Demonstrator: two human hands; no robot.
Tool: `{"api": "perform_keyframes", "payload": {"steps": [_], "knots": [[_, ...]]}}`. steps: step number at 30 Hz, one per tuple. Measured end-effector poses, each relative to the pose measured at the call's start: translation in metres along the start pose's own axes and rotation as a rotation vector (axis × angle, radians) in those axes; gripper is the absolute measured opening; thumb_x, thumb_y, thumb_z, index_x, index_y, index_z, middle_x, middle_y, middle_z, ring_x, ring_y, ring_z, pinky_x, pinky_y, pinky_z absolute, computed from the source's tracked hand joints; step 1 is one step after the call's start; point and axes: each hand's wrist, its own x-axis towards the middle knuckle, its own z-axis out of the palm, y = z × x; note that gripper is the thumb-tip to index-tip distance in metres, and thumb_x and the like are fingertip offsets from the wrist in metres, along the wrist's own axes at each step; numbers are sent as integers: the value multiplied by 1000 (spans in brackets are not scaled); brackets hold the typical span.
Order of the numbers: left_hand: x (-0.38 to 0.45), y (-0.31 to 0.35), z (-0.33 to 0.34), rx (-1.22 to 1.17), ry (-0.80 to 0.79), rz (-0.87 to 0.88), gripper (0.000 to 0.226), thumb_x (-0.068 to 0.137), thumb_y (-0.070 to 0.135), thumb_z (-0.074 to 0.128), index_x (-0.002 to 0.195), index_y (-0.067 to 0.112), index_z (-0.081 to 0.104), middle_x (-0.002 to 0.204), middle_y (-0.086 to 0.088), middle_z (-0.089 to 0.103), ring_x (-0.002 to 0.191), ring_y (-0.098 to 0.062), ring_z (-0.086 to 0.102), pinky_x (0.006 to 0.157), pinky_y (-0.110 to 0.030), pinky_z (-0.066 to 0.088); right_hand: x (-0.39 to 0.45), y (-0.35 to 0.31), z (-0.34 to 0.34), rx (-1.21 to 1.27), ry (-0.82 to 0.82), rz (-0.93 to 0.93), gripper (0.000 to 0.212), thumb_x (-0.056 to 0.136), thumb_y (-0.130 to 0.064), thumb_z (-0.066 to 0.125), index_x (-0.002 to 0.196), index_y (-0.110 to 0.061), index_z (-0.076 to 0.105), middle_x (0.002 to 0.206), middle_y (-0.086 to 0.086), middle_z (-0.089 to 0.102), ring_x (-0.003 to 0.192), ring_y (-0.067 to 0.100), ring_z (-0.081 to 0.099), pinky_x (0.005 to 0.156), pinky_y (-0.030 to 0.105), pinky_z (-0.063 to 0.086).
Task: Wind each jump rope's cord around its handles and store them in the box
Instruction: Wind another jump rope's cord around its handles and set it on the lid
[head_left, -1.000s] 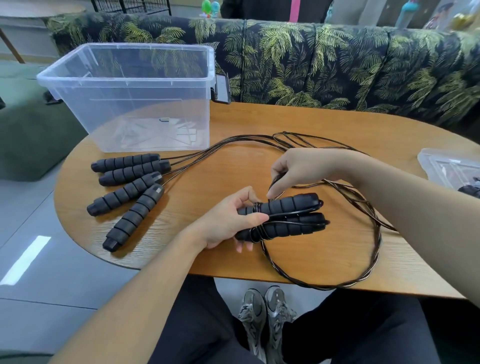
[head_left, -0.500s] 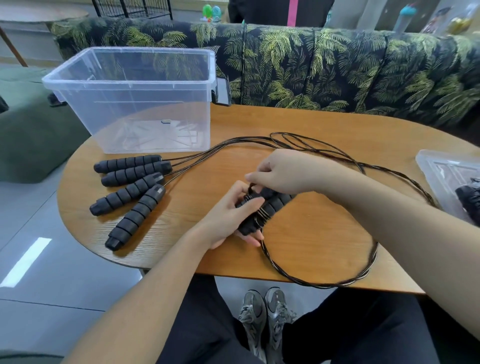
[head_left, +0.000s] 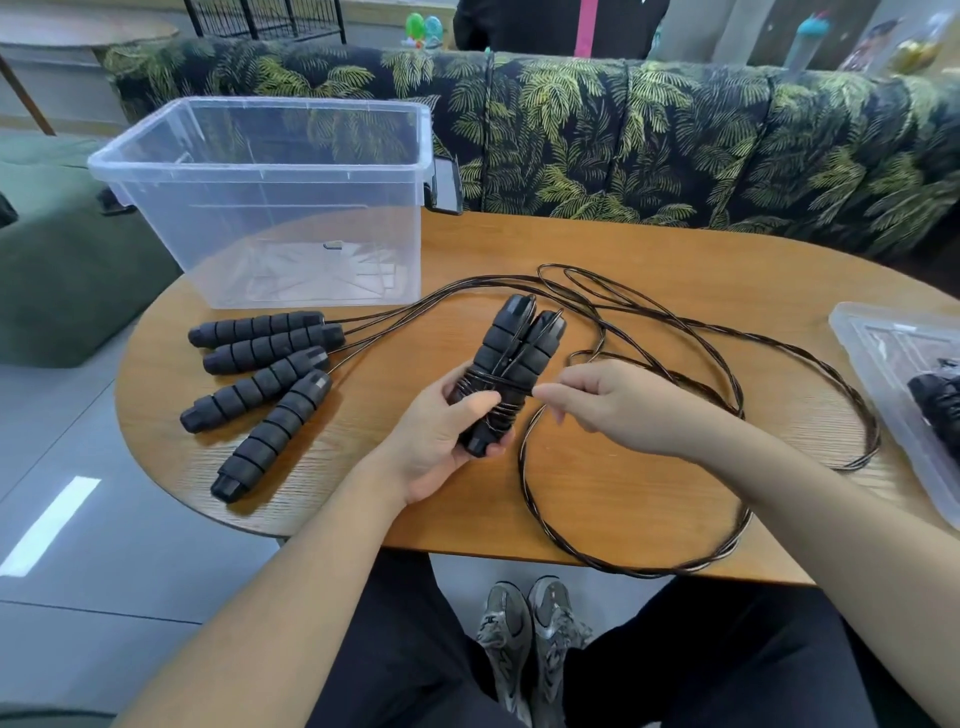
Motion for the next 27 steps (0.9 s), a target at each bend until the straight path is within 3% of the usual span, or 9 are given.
{"api": "perform_keyframes", "payload": {"steps": [3, 5, 7, 11, 15, 17, 19, 23, 27], "knots": [[-1, -1, -2, 2, -37, 22, 32, 92, 13, 68, 121, 8, 56, 95, -14, 64, 74, -24, 62, 59, -29, 50, -1, 7, 8, 12, -25, -19, 45, 98, -58, 43, 74, -23, 60, 61, 0, 49, 52, 7, 43, 58, 29, 44], [-1, -1, -2, 6, -61, 47, 50, 88, 35, 75, 123, 5, 53, 94, -14, 62, 73, -24, 61, 57, -28, 49, -2, 10, 15, 26, -86, -72, 41, 100, -56, 41, 76, -28, 59, 65, -2, 51, 57, 8, 46, 62, 28, 45], [-1, 0, 1, 14, -42, 47, 69, 90, 51, 64, 130, -2, 48, 90, -12, 61, 70, -22, 59, 55, -27, 47, -3, 14, 17, 50, -103, -91, 33, 104, -47, 40, 83, -31, 60, 69, -6, 53, 60, 4, 46, 63, 22, 43], [1, 2, 0, -24, 33, 61, 55, 102, 42, 46, 133, -3, 47, 85, -10, 58, 62, -21, 54, 49, -27, 42, -2, 33, 9, 69, -183, -21, 27, 106, -40, 40, 95, -32, 64, 70, -22, 57, 67, -4, 54, 70, 20, 40], [2, 3, -2, -41, 20, 42, 65, 98, 40, 51, 140, -6, 35, 87, -10, 61, 60, -23, 55, 46, -27, 43, 2, 44, 1, 78, -95, 60, 37, 95, -60, 47, 70, -38, 62, 63, -13, 54, 62, 5, 51, 70, 29, 46], [1, 4, -1, -26, -12, 32, 65, 97, 40, 52, 139, -6, 34, 88, -11, 62, 61, -23, 57, 47, -27, 44, 7, 42, -4, 89, -62, 105, 40, 89, -66, 51, 54, -48, 61, 56, -11, 49, 58, 8, 47, 64, 30, 44], [1, 4, -2, -18, -35, 25, 66, 97, 40, 52, 139, -7, 33, 90, -12, 65, 64, -26, 61, 48, -28, 46, 13, 40, -7, 90, -46, 162, 45, 85, -68, 57, 47, -44, 59, 53, -10, 43, 56, 11, 43, 59, 30, 39], [0, 4, -5, -20, -69, 9, 62, 98, 36, 51, 138, -9, 35, 103, -17, 69, 75, -33, 68, 55, -32, 56, 25, 36, -13, 66, -44, 231, 48, 84, -65, 65, 61, -23, 56, 61, -3, 47, 59, 13, 44, 60, 29, 37], [1, 4, -7, -47, -107, -15, 30, 99, 30, 53, 115, 4, 50, 105, -21, 68, 74, -36, 67, 51, -31, 53, 36, 29, -22, 95, -106, 293, 24, 92, -43, 65, 82, -21, 65, 69, 0, 51, 64, 15, 45, 57, 26, 38]]}}
